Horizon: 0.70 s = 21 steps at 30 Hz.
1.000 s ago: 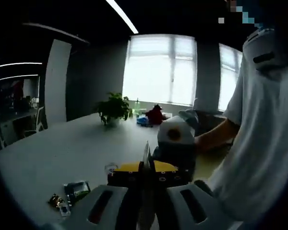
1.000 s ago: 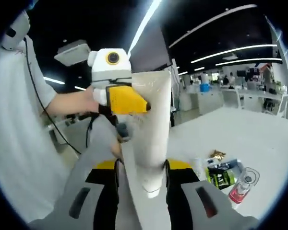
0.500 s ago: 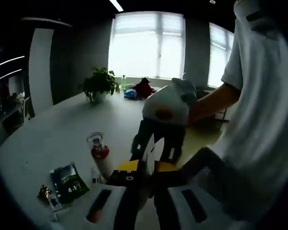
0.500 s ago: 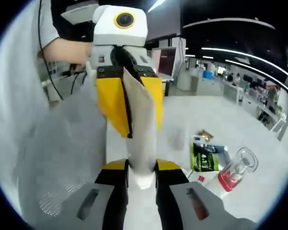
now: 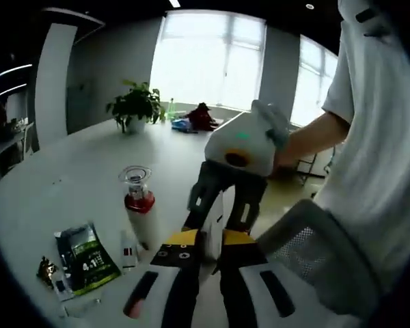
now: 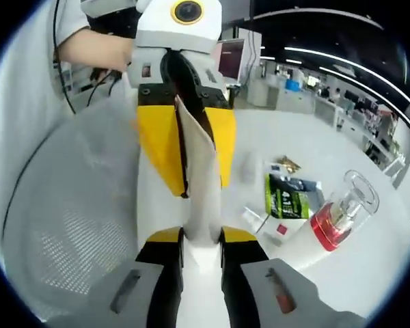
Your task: Arrange the skincare products in the storage area until every visible bottle or jar stands upright without overlapping.
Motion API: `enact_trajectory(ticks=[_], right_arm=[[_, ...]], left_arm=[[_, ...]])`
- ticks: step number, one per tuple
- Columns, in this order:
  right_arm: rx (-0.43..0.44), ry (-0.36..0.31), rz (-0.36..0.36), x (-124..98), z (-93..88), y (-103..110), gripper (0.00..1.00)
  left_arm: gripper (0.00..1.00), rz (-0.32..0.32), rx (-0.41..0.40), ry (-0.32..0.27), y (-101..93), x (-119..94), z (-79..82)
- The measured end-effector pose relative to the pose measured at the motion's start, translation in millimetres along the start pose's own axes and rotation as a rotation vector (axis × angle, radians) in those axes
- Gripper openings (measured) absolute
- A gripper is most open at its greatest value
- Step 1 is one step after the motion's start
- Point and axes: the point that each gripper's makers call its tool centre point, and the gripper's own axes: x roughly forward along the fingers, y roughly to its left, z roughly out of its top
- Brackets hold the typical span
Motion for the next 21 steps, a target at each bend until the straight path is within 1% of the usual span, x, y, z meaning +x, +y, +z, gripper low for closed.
enact_trajectory(ticks=[2,7,10,13,14,16,18,20,21], right_arm=[[0.01,-0.005,-0.007,1,0.8,-2,0.2],[0.072,-0.031,-0.046,2,-0.7,-9,0.22],[0.101,-0.035,-0.085,1,-1.9,-16,0.23],[0.155,-0.033,-0.145,-1,-5.2,-24,0.24],[0.175,-0.043,-0.173,-3,-5.8,-27,0.24],[0.201,-0.041,-0.203,-6,-9.8,-28,0.23],[0.244,-0.035,-0.249,-9,-15.3,-29,0.22],[0.294,-0.033,-0.269,-11,-22.5,-26,0.22],[0.305,-0.03,-0.265,-9,-28.2,-22,0.22]], left_arm=[[0.04,0.004,0.01,0.002,1.4,0,0.5],[0.04,0.03,0.071,0.01,11.4,3,3.6],[0.04,0.041,0.098,0.004,16.8,3,5.0],[0.04,0.06,0.106,-0.012,25.0,5,7.8],[0.04,0.071,0.114,-0.017,28.7,6,9.3],[0.04,0.083,0.128,-0.019,32.7,6,11.1],[0.04,0.095,0.14,-0.02,36.2,8,12.9],[0.04,0.1,0.144,-0.023,38.9,8,14.0],[0.04,0.105,0.139,-0.028,41.8,9,15.3]])
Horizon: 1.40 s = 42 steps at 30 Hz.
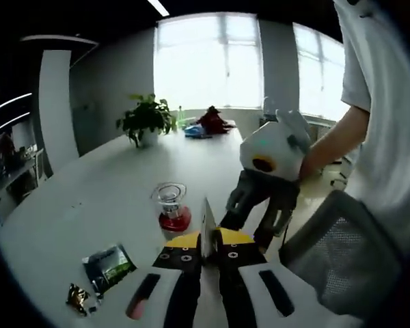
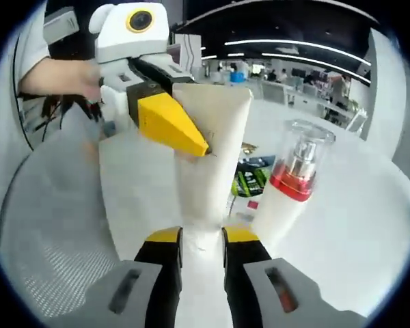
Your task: Arrange the skincare products in the storage area until every visible bottle or jar stands upright without overlapping.
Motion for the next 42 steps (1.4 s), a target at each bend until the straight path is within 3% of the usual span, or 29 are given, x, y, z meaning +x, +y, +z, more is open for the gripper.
enact_trajectory(ticks=[2,4,8,12,27,42], right_arm=[[0.05,0.032,-0.015,1,-11.8,3,0.22],[0.048,0.048,-0.025,2,-16.0,7,0.2],[0.048,0.058,0.01,11,-16.5,25,0.2],[0.054,0.059,0.019,20,-13.8,29,0.19],[0.077,0.06,-0.001,22,-15.9,16,0.14],[0.085,0.06,0.01,24,-17.1,21,0.13]], left_arm=[[0.04,0.01,0.002,-0.001,3.4,1,0.9],[0.04,0.022,0.008,0.0,6.7,2,1.7],[0.04,0.036,0.015,-0.005,14.9,2,1.2],[0.03,0.046,0.016,-0.013,20.0,3,1.9],[0.03,0.067,0.046,-0.032,36.8,9,6.8],[0.04,0.078,0.052,-0.043,46.4,9,6.2]])
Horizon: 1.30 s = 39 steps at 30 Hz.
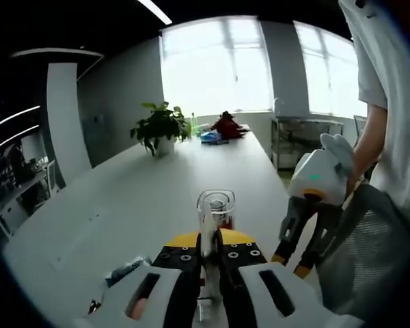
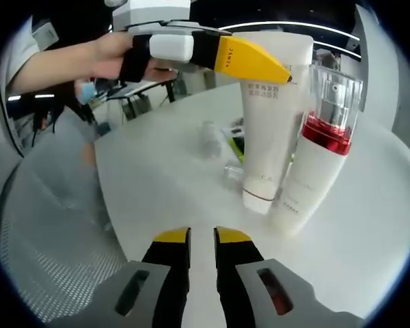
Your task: Arrange the skincare products in the storage area until every visible bottle or jar stands upright without overlapping.
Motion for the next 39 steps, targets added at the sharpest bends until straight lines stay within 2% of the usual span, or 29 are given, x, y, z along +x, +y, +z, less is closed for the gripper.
enact_trajectory(ticks=[6,8,13,19,24,27,30,31,33,39], right_arm=[[0.003,0.004,-0.004,-1,-1.2,-2,0.13],[0.005,0.005,-0.005,-1,-1.6,-2,0.14],[0.007,0.006,-0.009,-1,-2.1,-1,0.14],[0.01,0.008,-0.014,-3,-3.2,-2,0.14],[0.013,0.001,-0.025,-5,-0.1,-3,0.15],[0.013,-0.007,-0.034,-7,3.7,-4,0.17],[0.011,-0.012,-0.04,-9,5.5,-4,0.2],[0.01,-0.014,-0.043,-11,6.7,-4,0.21],[0.015,-0.015,-0.045,-13,8.5,-3,0.24],[0.032,-0.029,-0.037,-19,14.9,5,0.27]], left_arm=[[0.04,-0.004,-0.025,-0.015,0.3,0,-0.6],[0.03,-0.005,-0.057,-0.016,-0.5,0,0.0],[0.05,-0.009,-0.053,-0.001,-2.1,3,-3.4],[0.09,-0.018,-0.057,0.005,-2.7,3,-5.7],[0.16,-0.002,-0.06,0.016,-0.4,1,-5.8],[0.23,0.033,-0.102,0.026,4.1,-3,-7.0],[0.37,0.068,-0.132,0.025,8.5,-9,-7.6],[0.43,0.094,-0.185,0.037,10.9,-12,-10.8],[0.51,0.108,-0.178,0.026,10.0,-14,-8.0],[0.69,0.159,-0.209,0.069,5.7,-32,-22.3]])
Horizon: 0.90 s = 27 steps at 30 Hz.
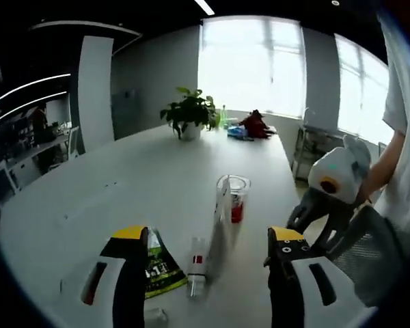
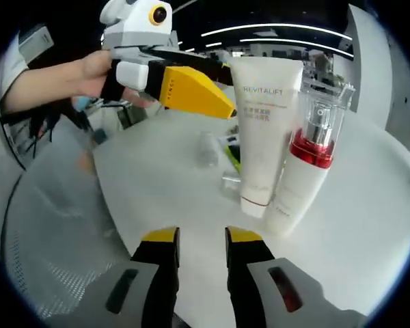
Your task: Arrange the skincare products in the storage area until every visible bottle or jar stands upright without overlapping.
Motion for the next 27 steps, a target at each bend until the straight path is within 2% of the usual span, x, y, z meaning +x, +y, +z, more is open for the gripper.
enact_trajectory(ticks=[4,8,15,19,27], right_arm=[[0.003,-0.014,0.01,-3,4.3,8,0.3],[0.009,-0.034,0.017,-9,8.2,12,0.34],[0.037,-0.047,0.009,-19,8.3,10,0.42],[0.05,-0.059,0.017,-25,7.8,11,0.43],[0.083,-0.062,0.026,-36,6.3,14,0.55]], left_arm=[[0.78,0.047,-0.051,0.006,-0.9,-16,-8.0],[0.9,0.107,-0.088,0.005,9.5,-30,-13.2],[0.92,0.198,-0.15,0.002,10.3,-64,-22.4],[0.99,0.227,-0.164,-0.013,4.7,-81,-28.3],[0.99,0.301,-0.234,-0.003,-4.1,-119,-54.8]])
